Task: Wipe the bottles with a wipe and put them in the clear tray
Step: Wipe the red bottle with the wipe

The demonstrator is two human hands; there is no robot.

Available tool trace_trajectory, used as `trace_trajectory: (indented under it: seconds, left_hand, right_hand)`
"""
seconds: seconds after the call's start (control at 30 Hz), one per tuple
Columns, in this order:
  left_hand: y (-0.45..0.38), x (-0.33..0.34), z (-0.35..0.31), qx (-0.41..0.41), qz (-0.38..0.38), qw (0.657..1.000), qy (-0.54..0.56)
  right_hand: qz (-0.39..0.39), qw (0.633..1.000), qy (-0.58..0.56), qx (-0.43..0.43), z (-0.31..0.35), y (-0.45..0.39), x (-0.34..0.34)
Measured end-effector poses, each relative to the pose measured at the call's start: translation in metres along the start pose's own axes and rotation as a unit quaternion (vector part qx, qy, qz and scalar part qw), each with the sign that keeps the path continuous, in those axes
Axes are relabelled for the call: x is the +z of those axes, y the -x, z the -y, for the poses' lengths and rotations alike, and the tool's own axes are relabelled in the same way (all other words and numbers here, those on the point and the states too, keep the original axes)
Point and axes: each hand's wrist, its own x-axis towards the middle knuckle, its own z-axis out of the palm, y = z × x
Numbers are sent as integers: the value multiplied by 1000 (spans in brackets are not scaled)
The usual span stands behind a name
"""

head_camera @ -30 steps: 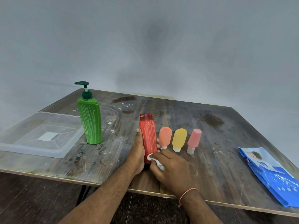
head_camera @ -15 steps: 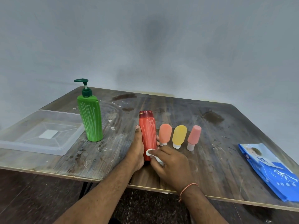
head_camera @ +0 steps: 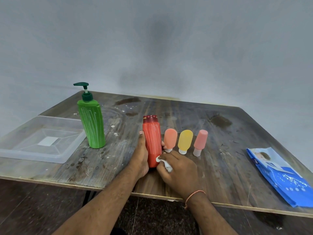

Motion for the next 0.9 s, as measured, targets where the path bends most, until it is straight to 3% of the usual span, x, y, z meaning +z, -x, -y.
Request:
trace_trajectory:
  seconds: [0.73,0.9]
  left_hand:
    - [2,0,-3,-4,-12,1000,4]
    - [3,-1,-3,-7,-15,1000,7]
  right_hand:
    - [10,999,19,41,-3,-3,-3]
    - [12,999,-23,42,-1,-3,-5]
